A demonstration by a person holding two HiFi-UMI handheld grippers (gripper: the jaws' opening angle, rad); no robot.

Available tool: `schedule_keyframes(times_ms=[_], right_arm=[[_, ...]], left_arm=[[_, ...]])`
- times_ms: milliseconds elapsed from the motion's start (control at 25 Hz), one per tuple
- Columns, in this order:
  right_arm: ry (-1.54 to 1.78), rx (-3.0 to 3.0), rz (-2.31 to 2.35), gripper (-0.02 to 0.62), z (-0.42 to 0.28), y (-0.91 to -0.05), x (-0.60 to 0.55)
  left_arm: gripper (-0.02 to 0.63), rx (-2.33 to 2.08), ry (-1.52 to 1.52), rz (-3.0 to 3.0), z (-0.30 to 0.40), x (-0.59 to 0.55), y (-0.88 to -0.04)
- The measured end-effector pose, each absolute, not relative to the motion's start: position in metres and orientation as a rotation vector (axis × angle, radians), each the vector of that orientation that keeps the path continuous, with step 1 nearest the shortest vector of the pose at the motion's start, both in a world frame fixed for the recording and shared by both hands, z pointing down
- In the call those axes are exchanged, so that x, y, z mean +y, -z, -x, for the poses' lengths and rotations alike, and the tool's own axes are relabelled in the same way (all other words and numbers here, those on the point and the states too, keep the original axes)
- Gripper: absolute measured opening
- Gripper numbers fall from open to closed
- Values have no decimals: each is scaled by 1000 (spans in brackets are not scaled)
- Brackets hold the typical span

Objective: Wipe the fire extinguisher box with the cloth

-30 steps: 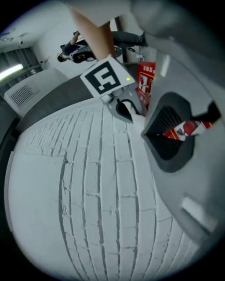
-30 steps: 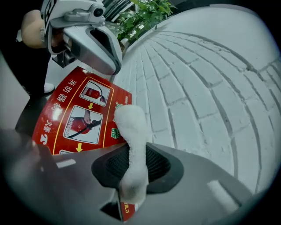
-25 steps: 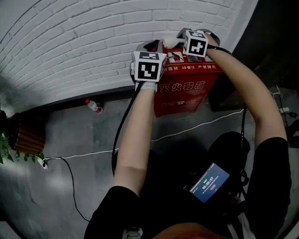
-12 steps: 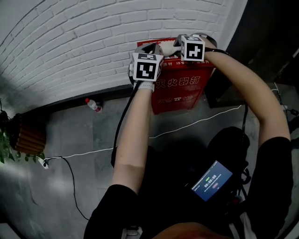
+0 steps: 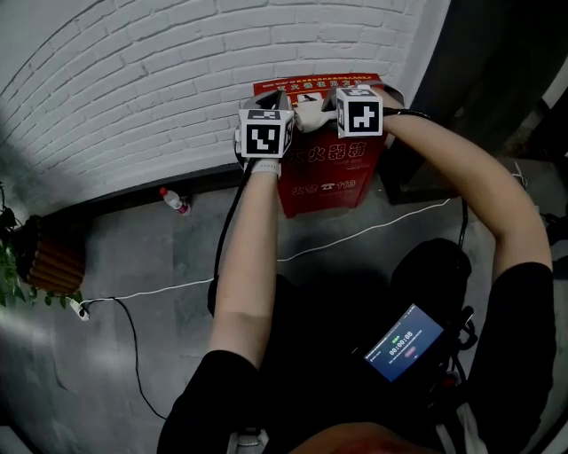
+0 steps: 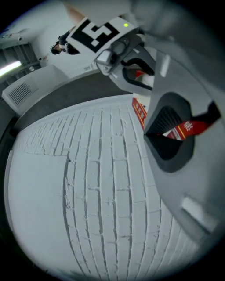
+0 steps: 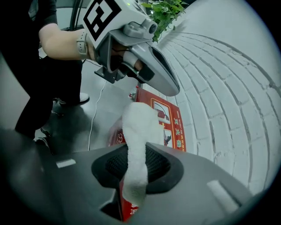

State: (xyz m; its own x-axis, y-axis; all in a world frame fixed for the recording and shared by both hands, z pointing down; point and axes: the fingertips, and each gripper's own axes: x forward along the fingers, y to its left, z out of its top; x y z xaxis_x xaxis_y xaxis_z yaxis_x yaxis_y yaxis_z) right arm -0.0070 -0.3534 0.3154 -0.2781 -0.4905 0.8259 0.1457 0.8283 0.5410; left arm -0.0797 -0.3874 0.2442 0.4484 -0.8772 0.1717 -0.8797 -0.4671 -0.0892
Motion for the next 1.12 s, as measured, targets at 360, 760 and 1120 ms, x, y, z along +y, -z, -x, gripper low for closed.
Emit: schedule_keyframes(times_ms=[360, 760, 1120], right_arm=[[583, -1765, -183, 87, 6, -321, -311], [576, -1884, -319, 87, 18, -271, -342], [772, -1867, -547, 89, 47, -228, -409]], left_arm=[[3, -1696, -278, -2629, 92, -380, -242], [3, -1707, -215, -2592, 113, -378, -237], [3, -1778, -271, -2580, 144, -400, -249]])
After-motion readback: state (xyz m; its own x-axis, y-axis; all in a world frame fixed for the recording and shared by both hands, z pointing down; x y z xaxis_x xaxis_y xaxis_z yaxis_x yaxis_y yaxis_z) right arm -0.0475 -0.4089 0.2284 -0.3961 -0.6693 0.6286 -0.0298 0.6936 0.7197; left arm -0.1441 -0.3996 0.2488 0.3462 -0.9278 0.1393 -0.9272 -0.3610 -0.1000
